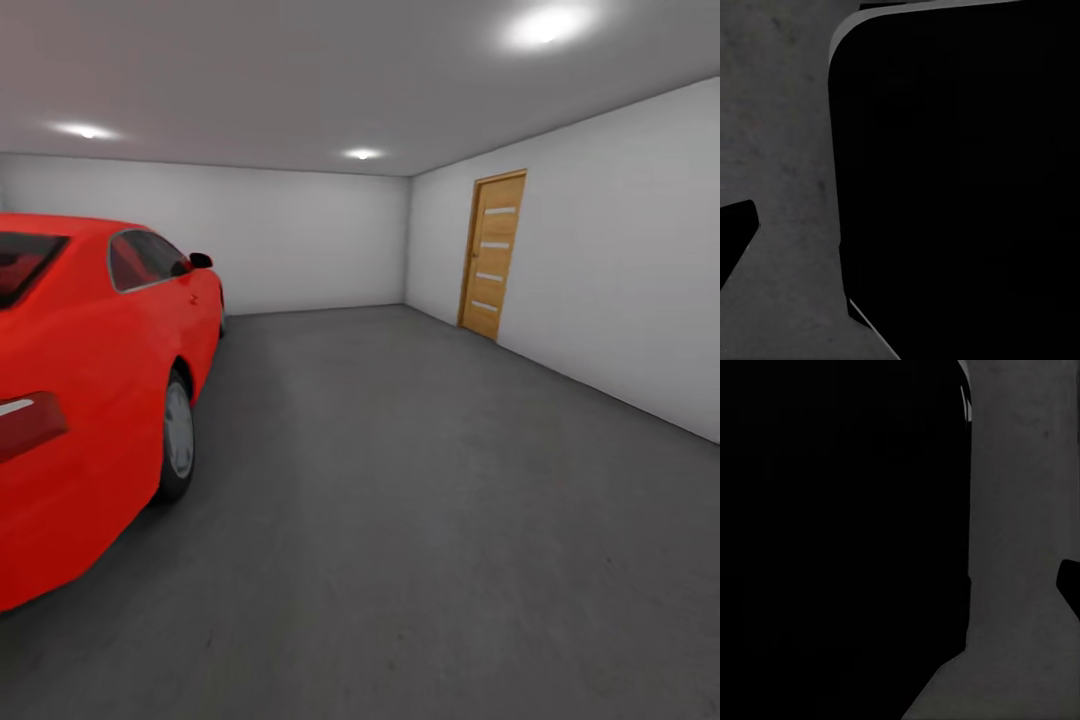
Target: Move the two storage containers from the living room to the garage. In the garage, place one container on the floor and stack the other container on top of it (either order is fine).
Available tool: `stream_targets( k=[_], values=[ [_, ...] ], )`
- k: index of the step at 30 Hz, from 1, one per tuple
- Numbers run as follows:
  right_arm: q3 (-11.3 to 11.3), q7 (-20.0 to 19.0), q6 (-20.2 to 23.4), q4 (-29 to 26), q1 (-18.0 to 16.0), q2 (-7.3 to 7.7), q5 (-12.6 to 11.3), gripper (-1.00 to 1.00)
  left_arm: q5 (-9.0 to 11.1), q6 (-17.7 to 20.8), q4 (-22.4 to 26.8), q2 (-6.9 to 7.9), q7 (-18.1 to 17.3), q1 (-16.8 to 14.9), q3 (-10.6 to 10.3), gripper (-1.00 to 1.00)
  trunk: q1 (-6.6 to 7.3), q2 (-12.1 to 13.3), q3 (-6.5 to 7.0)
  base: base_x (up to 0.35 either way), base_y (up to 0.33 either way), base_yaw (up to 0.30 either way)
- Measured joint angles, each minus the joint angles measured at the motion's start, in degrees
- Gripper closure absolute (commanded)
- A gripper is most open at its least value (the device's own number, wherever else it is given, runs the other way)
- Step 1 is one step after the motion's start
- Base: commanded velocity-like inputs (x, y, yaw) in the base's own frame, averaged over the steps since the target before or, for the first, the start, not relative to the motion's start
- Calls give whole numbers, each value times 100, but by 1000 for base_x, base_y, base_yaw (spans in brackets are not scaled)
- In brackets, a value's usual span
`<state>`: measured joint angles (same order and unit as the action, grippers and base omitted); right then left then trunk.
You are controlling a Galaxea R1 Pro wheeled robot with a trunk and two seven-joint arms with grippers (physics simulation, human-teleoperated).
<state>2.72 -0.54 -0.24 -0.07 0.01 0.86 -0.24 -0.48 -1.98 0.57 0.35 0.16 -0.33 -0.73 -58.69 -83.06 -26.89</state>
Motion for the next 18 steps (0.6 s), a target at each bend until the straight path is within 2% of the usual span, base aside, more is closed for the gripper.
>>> stream_targets(
  k=[18],
  values=[
    [1,-2,0,-1,0,-7,7,-100,0,20,-3,0,0,0,6,-100,0,0,0,344,0,-273]
  ],
)
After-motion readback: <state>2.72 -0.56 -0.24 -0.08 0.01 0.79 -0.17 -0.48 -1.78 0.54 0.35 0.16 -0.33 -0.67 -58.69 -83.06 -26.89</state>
